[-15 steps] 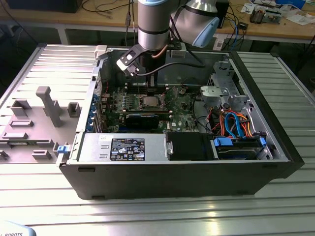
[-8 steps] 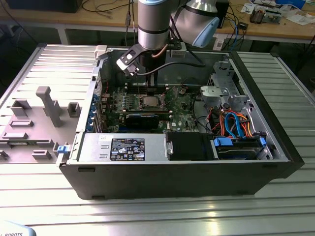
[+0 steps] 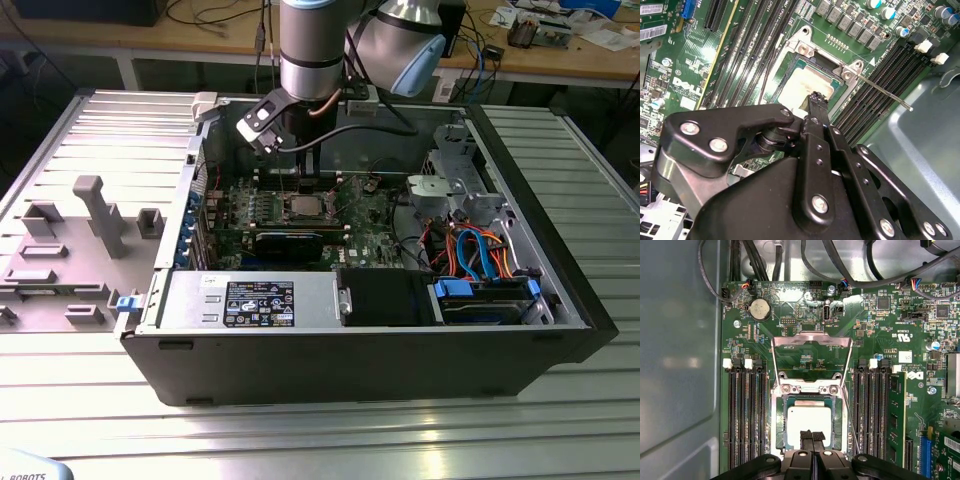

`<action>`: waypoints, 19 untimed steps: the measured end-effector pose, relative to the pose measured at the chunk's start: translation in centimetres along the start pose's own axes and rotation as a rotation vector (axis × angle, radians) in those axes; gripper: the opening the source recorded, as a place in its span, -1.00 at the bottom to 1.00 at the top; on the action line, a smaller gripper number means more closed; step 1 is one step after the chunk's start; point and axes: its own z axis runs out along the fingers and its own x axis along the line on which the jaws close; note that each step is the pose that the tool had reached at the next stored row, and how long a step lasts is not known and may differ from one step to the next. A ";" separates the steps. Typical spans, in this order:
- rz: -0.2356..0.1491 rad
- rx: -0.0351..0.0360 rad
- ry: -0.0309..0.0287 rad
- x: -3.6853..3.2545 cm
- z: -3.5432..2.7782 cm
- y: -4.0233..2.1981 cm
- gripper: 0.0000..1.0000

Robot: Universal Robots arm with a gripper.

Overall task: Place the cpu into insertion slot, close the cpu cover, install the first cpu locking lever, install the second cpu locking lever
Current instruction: 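Close the cpu cover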

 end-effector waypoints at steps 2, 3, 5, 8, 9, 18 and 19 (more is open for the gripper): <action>0.000 0.0001 -0.0001 0.00 -0.05 0.00 -0.79; 0.000 0.0001 -0.0002 0.00 -0.09 0.00 -0.79; 0.000 0.0001 -0.0001 0.00 -0.16 0.00 -0.79; 0.000 0.0000 -0.0001 0.01 -0.34 0.00 -0.79; 0.000 0.0000 -0.0001 0.01 -0.37 0.00 -0.79; 0.000 0.0001 -0.0011 0.06 -0.90 0.01 -0.79; 0.000 0.0000 -0.0011 0.06 -0.94 0.01 -0.79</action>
